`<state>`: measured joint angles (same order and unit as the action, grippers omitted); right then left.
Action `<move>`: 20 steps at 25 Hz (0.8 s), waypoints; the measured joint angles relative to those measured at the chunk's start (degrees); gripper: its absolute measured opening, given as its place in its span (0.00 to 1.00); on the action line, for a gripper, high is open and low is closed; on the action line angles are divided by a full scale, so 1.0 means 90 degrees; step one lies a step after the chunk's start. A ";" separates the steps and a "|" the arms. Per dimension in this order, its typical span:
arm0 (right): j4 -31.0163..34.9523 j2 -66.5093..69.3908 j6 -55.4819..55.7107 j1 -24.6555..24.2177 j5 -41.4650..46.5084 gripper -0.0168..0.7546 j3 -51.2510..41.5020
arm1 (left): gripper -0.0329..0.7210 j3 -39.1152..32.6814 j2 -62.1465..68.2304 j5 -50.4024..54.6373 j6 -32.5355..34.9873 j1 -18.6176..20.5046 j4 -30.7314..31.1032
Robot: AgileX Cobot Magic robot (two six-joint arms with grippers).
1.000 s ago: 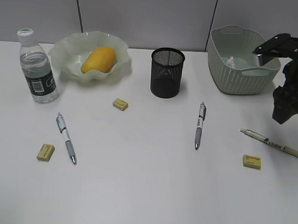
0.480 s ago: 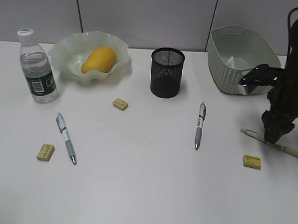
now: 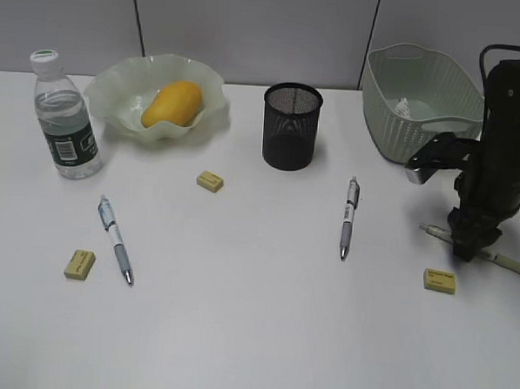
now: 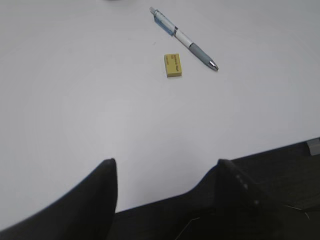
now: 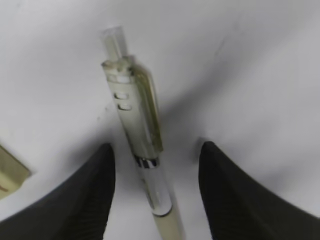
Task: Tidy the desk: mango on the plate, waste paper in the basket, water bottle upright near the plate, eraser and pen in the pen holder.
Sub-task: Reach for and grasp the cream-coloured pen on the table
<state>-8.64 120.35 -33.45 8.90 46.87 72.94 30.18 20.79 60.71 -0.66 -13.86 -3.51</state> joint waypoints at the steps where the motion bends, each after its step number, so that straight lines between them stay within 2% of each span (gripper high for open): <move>1: 0.0034 0.0041 0.0000 0.0000 0.0010 0.57 0.0000 | 0.66 0.0000 0.0000 0.0000 0.0000 0.0000 0.0000; 6: 0.0177 0.0097 0.0000 0.0000 0.0062 0.51 0.0051 | 0.65 0.0000 0.0000 0.0000 0.0000 0.0000 0.0000; 8: 0.0213 0.0103 -0.0001 0.0000 0.0110 0.42 0.0054 | 0.65 0.0000 0.0000 0.0000 0.0000 0.0000 0.0000; 11: 0.0274 0.0108 0.0061 0.0000 0.0160 0.22 0.0054 | 0.65 0.0000 0.0000 0.0000 0.0000 0.0000 0.0000; 16: 0.0299 0.0116 0.0256 0.0000 0.0201 0.21 0.0119 | 0.65 0.0000 0.0000 0.0000 0.0000 0.0000 0.0000; 20: 0.0618 0.0158 0.0333 0.0000 0.0496 0.21 0.0410 | 0.65 0.0000 0.0000 0.0000 0.0000 0.0000 0.0000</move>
<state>-3.08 121.77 -30.46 8.90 51.34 76.62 30.18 20.79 60.71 -0.66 -13.86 -3.51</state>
